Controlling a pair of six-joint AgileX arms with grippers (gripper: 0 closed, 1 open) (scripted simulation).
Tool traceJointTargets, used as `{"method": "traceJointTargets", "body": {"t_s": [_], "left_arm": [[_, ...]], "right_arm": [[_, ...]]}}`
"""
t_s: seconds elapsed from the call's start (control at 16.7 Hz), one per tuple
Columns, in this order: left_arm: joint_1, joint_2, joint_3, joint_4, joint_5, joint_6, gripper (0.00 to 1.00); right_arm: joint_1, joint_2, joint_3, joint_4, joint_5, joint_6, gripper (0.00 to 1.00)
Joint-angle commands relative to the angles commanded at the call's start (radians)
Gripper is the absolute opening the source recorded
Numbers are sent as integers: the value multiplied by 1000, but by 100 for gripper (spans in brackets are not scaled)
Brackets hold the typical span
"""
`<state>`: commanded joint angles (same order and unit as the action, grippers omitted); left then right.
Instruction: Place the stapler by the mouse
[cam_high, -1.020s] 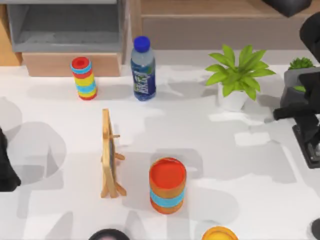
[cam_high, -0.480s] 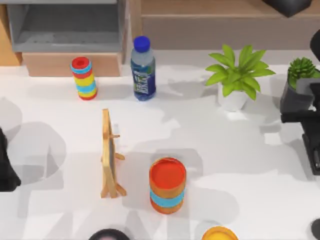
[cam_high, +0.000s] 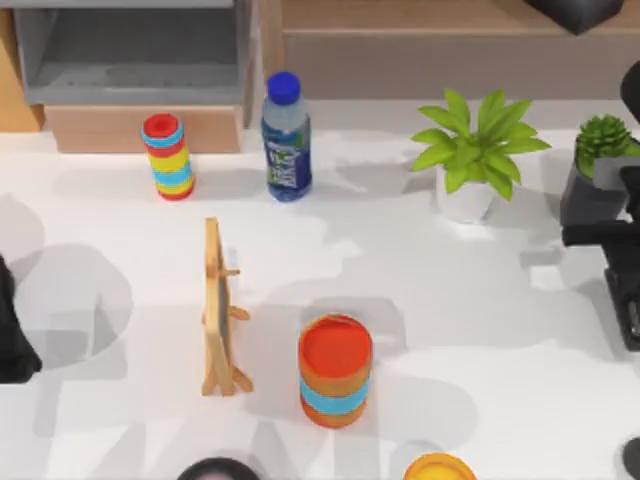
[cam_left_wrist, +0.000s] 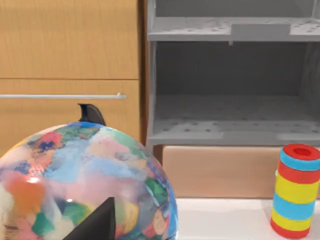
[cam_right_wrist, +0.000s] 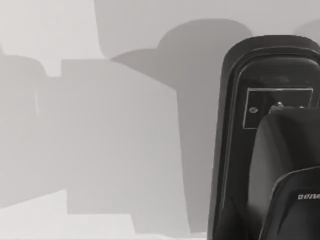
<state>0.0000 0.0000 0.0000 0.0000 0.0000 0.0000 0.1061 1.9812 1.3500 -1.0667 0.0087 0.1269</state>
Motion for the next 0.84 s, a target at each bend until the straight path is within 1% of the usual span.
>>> {"method": "traceJointTargets", "body": {"t_s": [0.48,0.54,0.84], "left_arm": [[0,0,0,0,0,0,100],[0,0,0,0,0,0,100],[0,0,0,0,0,0,100]], "right_arm": [[0,0,0,0,0,0,98],[0,0,0,0,0,0,100],[0,0,0,0,0,0,100]]}}
